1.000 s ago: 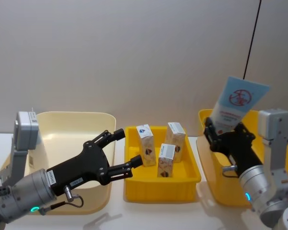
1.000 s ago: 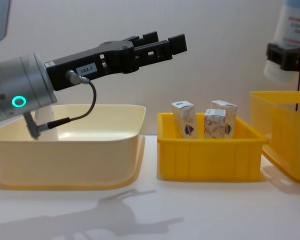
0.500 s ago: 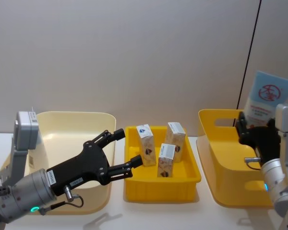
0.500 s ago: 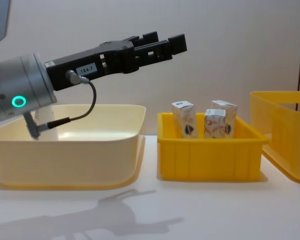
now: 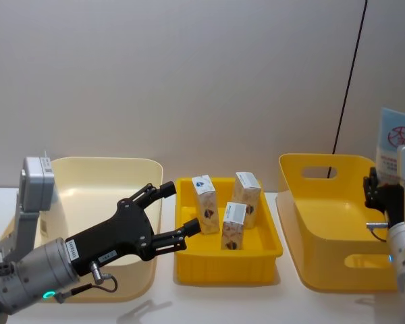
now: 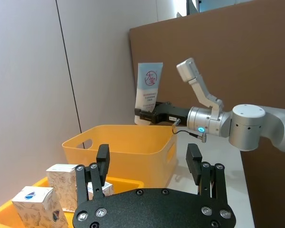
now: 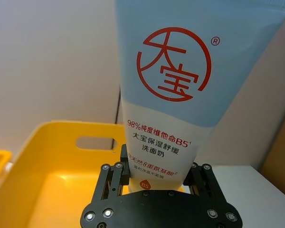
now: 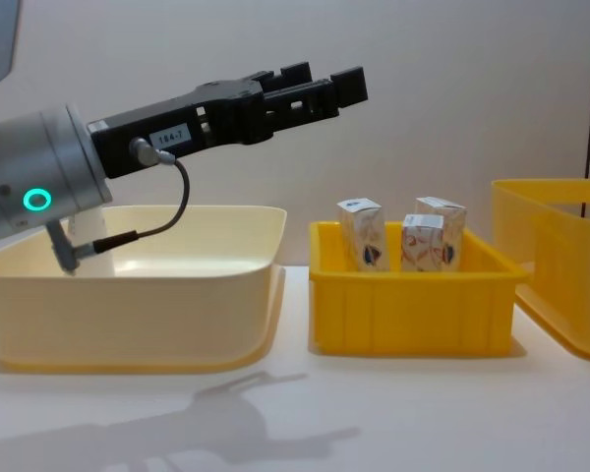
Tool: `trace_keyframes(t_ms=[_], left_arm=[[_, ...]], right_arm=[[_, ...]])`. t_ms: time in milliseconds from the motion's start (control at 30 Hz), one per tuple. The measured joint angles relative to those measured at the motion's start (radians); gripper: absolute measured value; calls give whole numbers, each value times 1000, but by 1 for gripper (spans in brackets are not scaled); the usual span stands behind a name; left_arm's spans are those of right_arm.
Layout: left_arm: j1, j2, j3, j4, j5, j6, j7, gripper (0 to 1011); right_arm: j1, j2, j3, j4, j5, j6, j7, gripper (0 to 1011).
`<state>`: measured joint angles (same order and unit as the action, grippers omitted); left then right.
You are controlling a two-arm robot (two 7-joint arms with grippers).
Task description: Bimanual collaborative sorting of washing and personal care products
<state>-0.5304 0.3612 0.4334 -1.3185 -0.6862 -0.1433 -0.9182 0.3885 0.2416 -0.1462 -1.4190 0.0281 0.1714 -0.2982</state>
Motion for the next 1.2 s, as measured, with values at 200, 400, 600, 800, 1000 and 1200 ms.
trace_keyframes(t_ms=[200,400,600,800,1000,1200], left_arm=[[0,0,0,0,0,0,0,1003],[0,0,0,0,0,0,0,1004],[0,0,0,0,0,0,0,1003],[0,0,0,0,0,0,0,1004],[0,0,0,0,0,0,0,1003],[0,0,0,0,0,0,0,1003]], right_arm=[[23,0,1,35,-27,52,-18,574],[39,-1,2,60,-45,80,-28,575],[49,-1,2,77,-56,97,-35,741],[55,-2,2,86,-62,107,-38,916],[58,-2,2,91,-66,114,-41,1001],[60,-2,2,94,-68,118,-42,1001]])
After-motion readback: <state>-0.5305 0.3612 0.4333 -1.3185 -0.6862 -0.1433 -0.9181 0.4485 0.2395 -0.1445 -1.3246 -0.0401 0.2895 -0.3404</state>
